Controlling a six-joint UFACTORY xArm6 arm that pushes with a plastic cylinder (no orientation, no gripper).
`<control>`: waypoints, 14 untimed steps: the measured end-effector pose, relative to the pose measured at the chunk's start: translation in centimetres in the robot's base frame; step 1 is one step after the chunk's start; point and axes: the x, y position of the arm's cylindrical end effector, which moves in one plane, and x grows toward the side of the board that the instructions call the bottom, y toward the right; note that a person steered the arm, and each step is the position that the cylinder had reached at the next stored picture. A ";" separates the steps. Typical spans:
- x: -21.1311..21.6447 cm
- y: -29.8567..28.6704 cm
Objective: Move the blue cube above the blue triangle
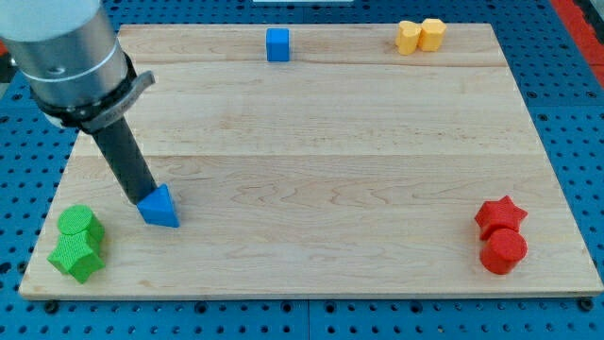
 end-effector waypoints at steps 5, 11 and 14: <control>-15.1 16.7; -24.0 5.5; -26.7 10.5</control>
